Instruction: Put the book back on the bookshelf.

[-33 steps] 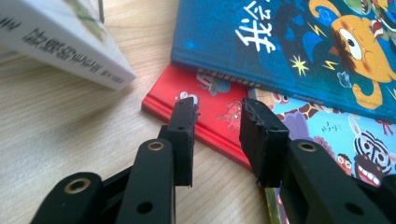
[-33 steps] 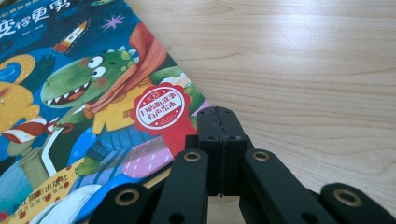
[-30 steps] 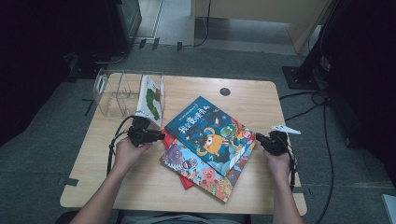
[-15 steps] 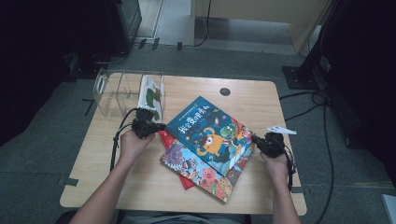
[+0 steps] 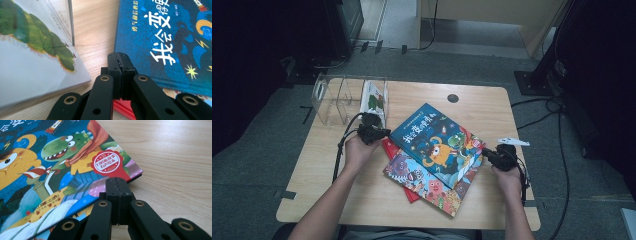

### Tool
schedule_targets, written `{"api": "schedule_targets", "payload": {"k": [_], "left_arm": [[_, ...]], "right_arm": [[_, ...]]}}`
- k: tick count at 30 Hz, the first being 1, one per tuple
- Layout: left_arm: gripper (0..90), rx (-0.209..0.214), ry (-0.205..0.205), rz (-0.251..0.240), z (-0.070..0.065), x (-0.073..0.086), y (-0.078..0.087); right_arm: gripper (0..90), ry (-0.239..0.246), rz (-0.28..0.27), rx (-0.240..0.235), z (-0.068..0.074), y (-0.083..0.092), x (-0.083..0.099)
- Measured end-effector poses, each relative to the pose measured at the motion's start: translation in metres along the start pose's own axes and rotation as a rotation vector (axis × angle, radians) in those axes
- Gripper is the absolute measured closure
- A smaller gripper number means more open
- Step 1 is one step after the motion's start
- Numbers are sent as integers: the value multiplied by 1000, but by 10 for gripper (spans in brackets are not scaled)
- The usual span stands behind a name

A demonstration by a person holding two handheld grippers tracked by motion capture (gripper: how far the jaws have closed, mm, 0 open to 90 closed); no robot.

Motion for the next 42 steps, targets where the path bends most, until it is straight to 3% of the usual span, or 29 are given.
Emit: {"api": "schedule_targets", "payload": {"k": [2,3,11,18,30,34,39,42], "left_arm": [[900,-3,-1,4,0,-1,-3],[900,-26,-16,8,0,-1,-5],[900,-37,4,10,3,-3,-7],[900,-51,-8,18,2,-3,-8],[900,1,-16,47,-9,6,-3],[900,6,-38,52,-14,11,-1],[900,40,-1,47,-13,14,-1],[900,29,2,50,-12,13,-3]], "right_arm": [[900,-1,-1,-2,0,0,0],[900,1,-2,-5,1,1,0],[900,9,-9,-13,5,2,0],[900,7,-10,-17,5,2,0],[900,-11,-10,-15,1,2,1],[900,-12,-13,-11,-1,2,1],[900,-24,-14,-15,-2,1,0],[900,-23,-13,-13,-3,1,0]]}}
Point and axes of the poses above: each handheld gripper's, and its own axes: y roughly backward along the jaws, x roughly out of its underside, z roughly to its left, the point moved 4 cm from there along -y, roughly forward along the jaws, and after that the axes turned 1 degree about x, right-handed, at the moved point
